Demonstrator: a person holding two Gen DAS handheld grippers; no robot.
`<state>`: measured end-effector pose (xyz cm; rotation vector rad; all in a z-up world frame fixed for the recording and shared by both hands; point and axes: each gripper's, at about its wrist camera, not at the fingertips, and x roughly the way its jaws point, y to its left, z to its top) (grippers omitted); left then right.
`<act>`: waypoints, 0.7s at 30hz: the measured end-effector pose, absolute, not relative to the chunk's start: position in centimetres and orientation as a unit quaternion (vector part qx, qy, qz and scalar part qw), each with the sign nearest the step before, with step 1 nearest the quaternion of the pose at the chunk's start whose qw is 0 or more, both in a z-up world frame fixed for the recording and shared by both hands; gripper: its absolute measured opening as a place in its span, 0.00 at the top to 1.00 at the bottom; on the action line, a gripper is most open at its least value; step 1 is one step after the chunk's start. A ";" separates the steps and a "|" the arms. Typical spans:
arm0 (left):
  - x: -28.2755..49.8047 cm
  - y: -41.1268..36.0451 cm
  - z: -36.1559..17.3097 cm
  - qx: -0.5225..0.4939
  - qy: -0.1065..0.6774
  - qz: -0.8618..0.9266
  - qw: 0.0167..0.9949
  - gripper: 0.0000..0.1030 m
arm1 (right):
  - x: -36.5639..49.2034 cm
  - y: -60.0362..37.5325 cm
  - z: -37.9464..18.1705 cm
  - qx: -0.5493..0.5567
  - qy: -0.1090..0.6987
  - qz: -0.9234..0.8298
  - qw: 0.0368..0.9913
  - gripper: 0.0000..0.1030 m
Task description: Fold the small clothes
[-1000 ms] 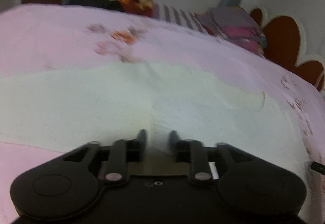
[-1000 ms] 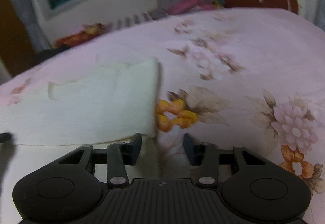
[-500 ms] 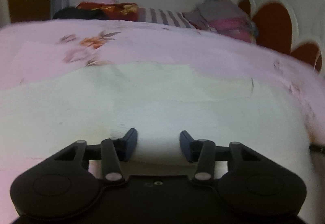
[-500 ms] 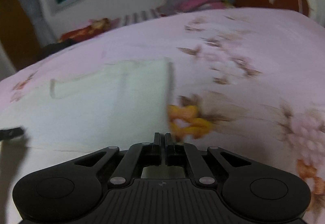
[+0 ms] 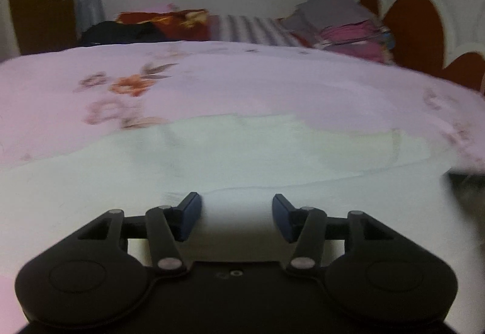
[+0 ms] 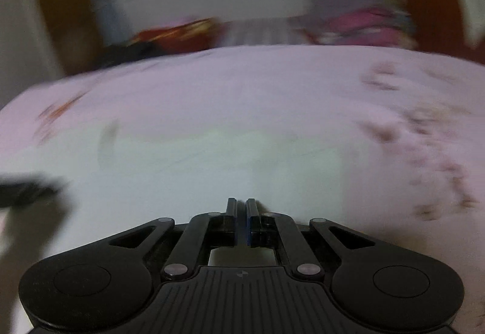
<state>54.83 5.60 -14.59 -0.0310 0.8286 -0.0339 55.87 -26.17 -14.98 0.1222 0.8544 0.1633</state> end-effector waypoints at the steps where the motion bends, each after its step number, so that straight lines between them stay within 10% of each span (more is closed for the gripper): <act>1: 54.7 6.1 -14.7 -0.013 0.402 -0.018 0.915 0.49 | 56.9 -27.7 -15.1 0.071 0.414 0.051 0.906 0.98; 21: 52.7 4.4 -14.1 0.037 0.396 -0.035 0.917 0.47 | 54.6 -30.1 -14.7 0.046 0.455 0.045 0.888 0.98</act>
